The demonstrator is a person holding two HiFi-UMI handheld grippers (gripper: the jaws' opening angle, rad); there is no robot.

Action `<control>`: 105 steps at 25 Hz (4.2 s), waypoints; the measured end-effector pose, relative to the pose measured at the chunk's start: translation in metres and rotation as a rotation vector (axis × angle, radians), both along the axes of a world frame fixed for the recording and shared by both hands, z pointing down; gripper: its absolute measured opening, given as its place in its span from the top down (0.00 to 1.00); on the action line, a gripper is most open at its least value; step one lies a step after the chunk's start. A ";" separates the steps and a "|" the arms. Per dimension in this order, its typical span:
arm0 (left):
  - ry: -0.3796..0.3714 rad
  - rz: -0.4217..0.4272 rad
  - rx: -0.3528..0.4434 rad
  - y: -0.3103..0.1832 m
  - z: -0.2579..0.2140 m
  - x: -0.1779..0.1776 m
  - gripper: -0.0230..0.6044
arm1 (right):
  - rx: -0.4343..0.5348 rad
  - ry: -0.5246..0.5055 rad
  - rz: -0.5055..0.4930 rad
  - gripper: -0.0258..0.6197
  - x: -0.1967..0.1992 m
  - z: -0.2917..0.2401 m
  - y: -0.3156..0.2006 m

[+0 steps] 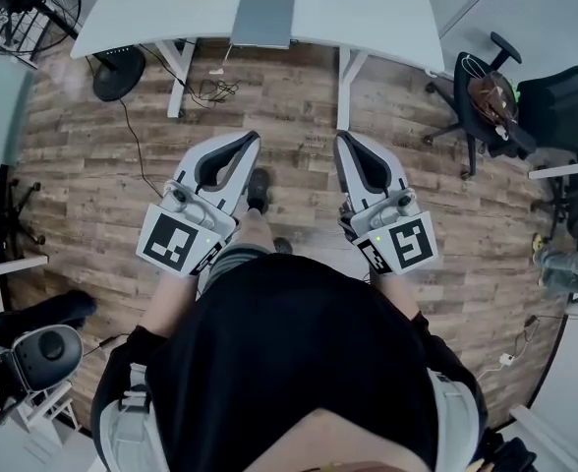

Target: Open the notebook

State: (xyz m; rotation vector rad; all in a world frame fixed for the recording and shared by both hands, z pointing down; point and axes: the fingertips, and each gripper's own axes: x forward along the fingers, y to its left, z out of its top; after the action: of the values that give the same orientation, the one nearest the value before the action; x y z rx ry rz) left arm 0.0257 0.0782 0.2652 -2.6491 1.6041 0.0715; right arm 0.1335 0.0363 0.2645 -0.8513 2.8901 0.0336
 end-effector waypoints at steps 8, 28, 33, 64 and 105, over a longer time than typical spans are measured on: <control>-0.004 0.031 0.014 -0.054 -0.003 -0.019 0.94 | -0.018 -0.012 0.008 0.95 -0.023 -0.001 -0.048; 0.004 0.086 0.015 -0.197 -0.012 -0.092 0.95 | -0.039 -0.006 0.051 0.95 -0.097 -0.001 -0.183; -0.001 0.099 0.005 -0.222 -0.011 -0.108 0.95 | -0.030 -0.010 0.080 0.95 -0.111 -0.004 -0.211; -0.012 0.027 -0.027 -0.294 -0.002 -0.107 0.94 | -0.032 0.011 -0.008 0.95 -0.121 -0.008 -0.279; -0.709 0.038 -0.173 -0.304 0.163 -0.051 0.69 | -0.166 0.024 -0.110 0.95 -0.077 0.044 -0.282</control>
State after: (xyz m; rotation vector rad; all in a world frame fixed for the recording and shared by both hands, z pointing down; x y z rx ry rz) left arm -0.0256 -0.2263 0.4282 -2.3804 1.3446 -0.9260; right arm 0.0561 -0.2457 0.3084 -0.7197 2.9895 -0.2110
